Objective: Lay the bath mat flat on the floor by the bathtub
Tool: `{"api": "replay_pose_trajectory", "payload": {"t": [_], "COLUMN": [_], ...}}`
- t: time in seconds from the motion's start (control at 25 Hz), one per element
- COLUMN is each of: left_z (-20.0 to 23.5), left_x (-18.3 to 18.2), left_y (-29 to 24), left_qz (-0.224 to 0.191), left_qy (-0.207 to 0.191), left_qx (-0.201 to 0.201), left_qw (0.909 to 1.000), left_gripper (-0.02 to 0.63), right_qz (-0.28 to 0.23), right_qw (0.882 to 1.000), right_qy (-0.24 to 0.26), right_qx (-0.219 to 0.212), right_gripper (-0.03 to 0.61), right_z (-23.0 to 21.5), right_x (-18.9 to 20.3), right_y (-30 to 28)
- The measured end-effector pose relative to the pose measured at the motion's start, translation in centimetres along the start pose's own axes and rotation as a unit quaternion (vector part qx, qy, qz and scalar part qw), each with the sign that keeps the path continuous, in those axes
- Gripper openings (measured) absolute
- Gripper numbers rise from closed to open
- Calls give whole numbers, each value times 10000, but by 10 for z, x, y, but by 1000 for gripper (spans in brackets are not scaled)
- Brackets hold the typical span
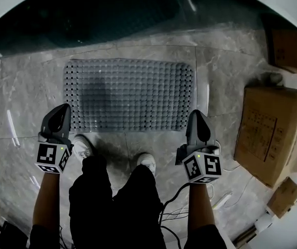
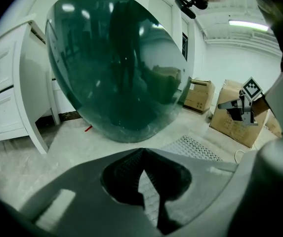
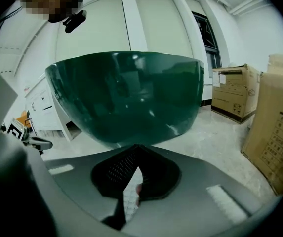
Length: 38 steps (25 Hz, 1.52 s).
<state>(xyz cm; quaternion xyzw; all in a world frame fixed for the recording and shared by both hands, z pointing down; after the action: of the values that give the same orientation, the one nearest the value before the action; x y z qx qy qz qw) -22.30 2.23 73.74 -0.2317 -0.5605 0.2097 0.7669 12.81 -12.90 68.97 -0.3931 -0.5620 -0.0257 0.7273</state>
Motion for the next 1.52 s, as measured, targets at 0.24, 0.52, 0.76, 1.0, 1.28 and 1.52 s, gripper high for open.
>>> {"api": "replay_pose_trajectory", "payload": {"t": [0.24,0.52,0.76,1.0,1.28,1.52], "left_z": [-29,-49,-68,-87,-121,-154], "left_x": [-45,-86,-115,-139,-181,-210], "left_y": [27,62,78,97,121,149], "left_qz": [-24,-35,30,-42,-192,-275], "left_qy": [19,105,-19,-71,-122,-36], "left_qx": [65,103,194,299,535,536], "left_qw": [10000,9999,9998,9995,9983,9982], "left_gripper": [0,0,0,0,0,0], "right_qz": [-39,-55,-9,-76,-115,-215], "right_qw": [10000,9998,9996,9997,9994,9995], "right_qy": [-50,-164,-229,-243,317,228], "right_qx": [76,108,162,17,-91,68], "right_gripper": [25,25,25,26,26,26], "right_z": [4,6,10,25,23,11], "right_x": [-48,-100,-125,-154,-190,-211], "right_y": [36,76,96,113,154,191]}}
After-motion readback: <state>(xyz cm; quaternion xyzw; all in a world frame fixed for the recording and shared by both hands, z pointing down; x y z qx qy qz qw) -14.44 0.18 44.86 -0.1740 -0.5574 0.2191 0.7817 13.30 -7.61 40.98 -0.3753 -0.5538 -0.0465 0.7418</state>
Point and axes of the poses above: the fingertips, and each gripper's own axes: y backward along the fingers, z to its left, x out of its underside, the point moved 1 cm from there along y, backward along the fingers, and after that the axes turned 14 degrees about y, right-handed, at the moved point
